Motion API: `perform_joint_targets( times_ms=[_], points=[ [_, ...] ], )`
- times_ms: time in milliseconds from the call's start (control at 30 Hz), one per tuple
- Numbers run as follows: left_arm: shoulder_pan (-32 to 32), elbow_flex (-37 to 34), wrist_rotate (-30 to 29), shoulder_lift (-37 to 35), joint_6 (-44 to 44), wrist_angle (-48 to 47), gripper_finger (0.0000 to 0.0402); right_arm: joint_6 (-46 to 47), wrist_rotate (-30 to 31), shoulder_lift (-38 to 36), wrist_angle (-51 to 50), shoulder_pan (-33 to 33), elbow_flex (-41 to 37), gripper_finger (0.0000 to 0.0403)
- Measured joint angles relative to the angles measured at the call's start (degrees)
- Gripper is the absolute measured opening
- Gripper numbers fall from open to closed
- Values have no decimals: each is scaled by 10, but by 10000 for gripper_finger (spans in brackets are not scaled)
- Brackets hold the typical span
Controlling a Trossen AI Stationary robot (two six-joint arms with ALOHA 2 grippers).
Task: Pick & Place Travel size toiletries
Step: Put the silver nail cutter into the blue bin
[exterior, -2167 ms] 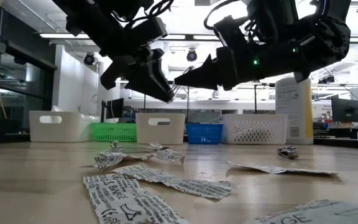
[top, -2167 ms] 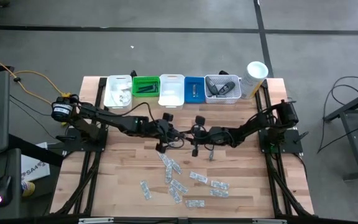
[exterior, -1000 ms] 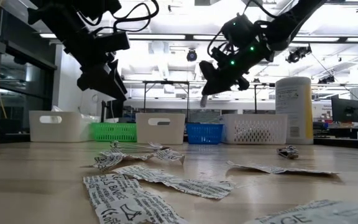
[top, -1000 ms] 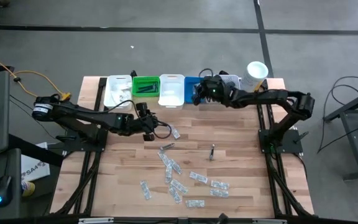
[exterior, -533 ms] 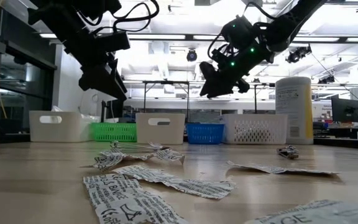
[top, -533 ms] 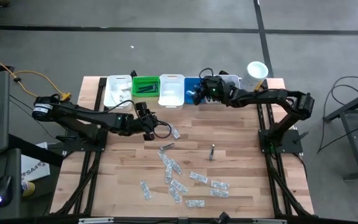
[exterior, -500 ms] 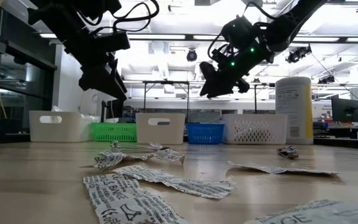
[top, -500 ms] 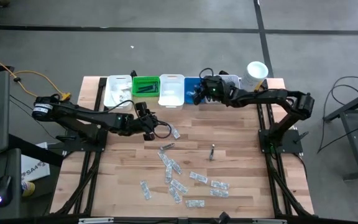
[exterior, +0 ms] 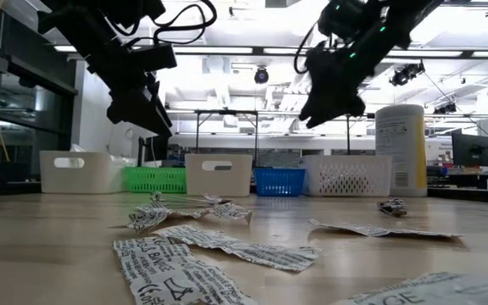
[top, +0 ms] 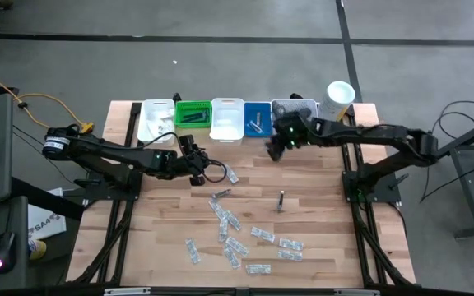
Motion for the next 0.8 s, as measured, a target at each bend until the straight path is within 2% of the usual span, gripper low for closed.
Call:
perform_joint_targets(
  times_ms=[167,267,400,633,800],
  points=[
    [0,0,0,0,7,1,190,-138,-93,-12,-118,67,0,157],
    [0,0,3,0,7,1,190,-246,-118,-8,-174,106,0,157],
    [0,0,5,0,7,0,190,-374,-102,12,-202,159,-1,157],
    [0,0,6,0,7,-1,190,-531,-52,62,-193,228,0,158],
    [0,0,7,0,6,-1,190,-617,-44,108,-186,261,0,158]
  ],
)
